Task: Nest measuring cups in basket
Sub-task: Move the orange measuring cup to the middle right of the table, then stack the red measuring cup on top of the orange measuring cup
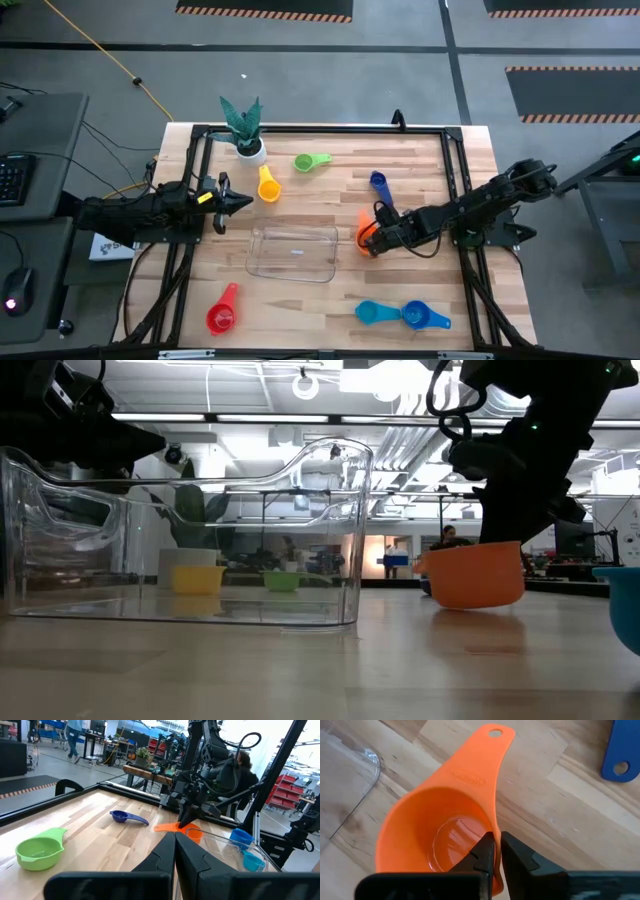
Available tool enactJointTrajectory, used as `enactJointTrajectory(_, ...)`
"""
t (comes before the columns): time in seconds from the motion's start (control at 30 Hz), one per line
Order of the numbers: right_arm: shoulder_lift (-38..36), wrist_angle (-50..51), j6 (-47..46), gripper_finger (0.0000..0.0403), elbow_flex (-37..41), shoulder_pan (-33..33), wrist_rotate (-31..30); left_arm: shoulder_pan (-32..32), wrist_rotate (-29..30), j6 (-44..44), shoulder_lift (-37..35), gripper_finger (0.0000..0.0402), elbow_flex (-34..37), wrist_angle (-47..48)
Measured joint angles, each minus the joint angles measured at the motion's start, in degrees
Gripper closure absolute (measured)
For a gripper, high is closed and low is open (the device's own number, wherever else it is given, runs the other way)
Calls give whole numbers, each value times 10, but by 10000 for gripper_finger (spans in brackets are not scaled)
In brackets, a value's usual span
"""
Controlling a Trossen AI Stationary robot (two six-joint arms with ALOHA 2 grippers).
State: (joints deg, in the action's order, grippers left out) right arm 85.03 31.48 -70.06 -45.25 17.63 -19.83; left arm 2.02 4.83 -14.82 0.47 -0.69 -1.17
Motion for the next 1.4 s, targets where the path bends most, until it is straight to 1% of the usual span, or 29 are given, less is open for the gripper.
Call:
enactJointTrajectory(0.13,0,0,0,372,0,0,6,0,0,0,0,401,0,0)
enactJointTrajectory(0.27,0,0,0,355,0,0,8,0,0,0,0,401,0,0)
enactJointTrajectory(0.57,0,0,-22,295,0,0,14,0,0,0,0,401,0,0)
enactJointTrajectory(0.7,-13,0,-30,262,0,0,14,0,0,0,0,401,0,0)
enactJointTrajectory(0.83,-39,0,-30,221,0,0,10,0,0,0,0,401,0,0)
enactJointTrajectory(0.97,-66,12,-30,180,0,0,22,0,0,0,0,401,0,0)
enactJointTrajectory(1.07,-87,23,-30,157,0,0,32,0,0,0,0,401,0,0)
enactJointTrajectory(1.17,-112,33,-30,147,0,0,39,0,0,0,0,401,0,0)
enactJointTrajectory(1.3,-162,40,-30,146,0,0,46,0,0,0,0,401,0,0)
enactJointTrajectory(1.4,-218,38,-34,146,0,0,27,0,0,0,0,401,0,0)
